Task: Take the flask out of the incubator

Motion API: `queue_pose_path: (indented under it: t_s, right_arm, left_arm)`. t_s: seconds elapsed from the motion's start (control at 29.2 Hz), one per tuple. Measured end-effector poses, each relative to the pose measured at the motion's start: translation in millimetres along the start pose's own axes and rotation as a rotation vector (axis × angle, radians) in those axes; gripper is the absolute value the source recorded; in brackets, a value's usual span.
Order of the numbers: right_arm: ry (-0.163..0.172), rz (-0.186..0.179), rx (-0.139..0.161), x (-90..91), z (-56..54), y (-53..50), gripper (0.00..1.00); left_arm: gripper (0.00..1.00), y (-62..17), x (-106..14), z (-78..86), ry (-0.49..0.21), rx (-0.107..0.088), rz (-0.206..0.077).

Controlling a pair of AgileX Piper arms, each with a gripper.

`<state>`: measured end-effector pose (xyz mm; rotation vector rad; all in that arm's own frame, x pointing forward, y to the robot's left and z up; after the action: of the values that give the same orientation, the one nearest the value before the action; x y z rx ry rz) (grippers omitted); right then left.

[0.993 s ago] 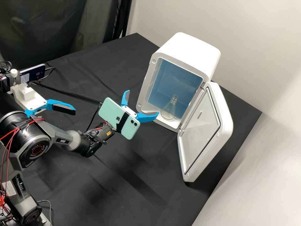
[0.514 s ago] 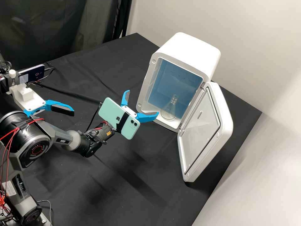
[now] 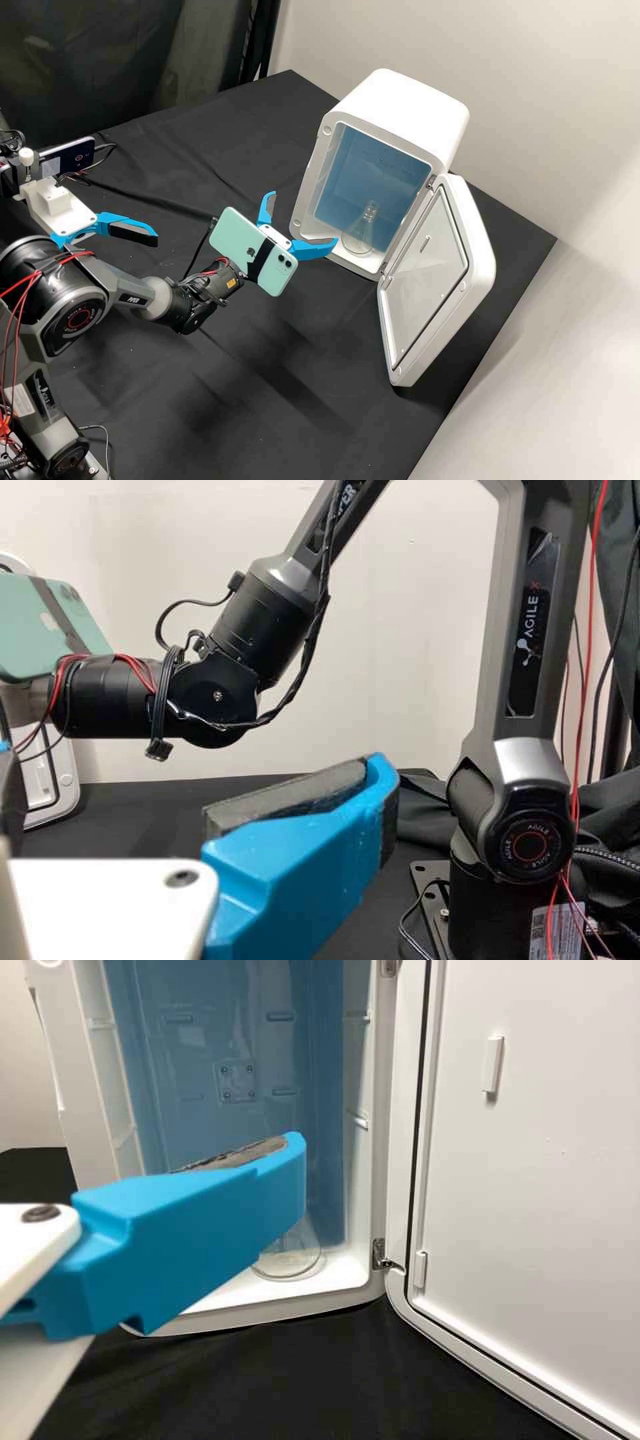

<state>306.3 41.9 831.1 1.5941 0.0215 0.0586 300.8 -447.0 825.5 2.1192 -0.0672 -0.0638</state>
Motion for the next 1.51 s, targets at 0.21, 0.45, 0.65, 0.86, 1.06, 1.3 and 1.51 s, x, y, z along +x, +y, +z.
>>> queue_pose_path:
  t_s: [0.21,0.45,0.65,0.86,1.06,1.3,1.51]
  right_arm:
    - [0.0,0.0,0.0,0.0,0.0,0.0,1.0]
    - [-0.018,0.015,0.004,5.6,12.0,-1.1,1.0]
    - [-0.079,-0.012,0.006,13.7,33.3,-11.1,1.0]
    - [-0.104,-0.024,0.008,17.4,42.8,-15.8,1.0]
    - [-0.118,-0.035,0.009,21.7,48.7,-20.0,1.0]
    - [-0.135,-0.052,0.006,36.8,60.4,-29.4,1.0]
    - [-0.15,-0.054,0.002,45.9,69.4,-32.6,1.0]
  left_arm:
    - [1.0,-0.2,0.0,-0.1,0.001,0.0,-0.002]
    - [1.0,0.2,-0.2,-1.8,0.006,0.0,-0.001]
    - [1.0,0.5,-0.3,-2.9,0.012,-0.001,0.001]
    - [1.0,0.6,-0.3,-3.4,0.013,-0.001,0.001]
    - [1.0,1.0,-0.5,-4.9,0.018,0.0,0.002]
    - [1.0,1.6,-0.7,-7.2,0.026,0.0,0.004]
    - [1.0,2.8,-1.4,-12.3,0.042,0.002,-0.007]
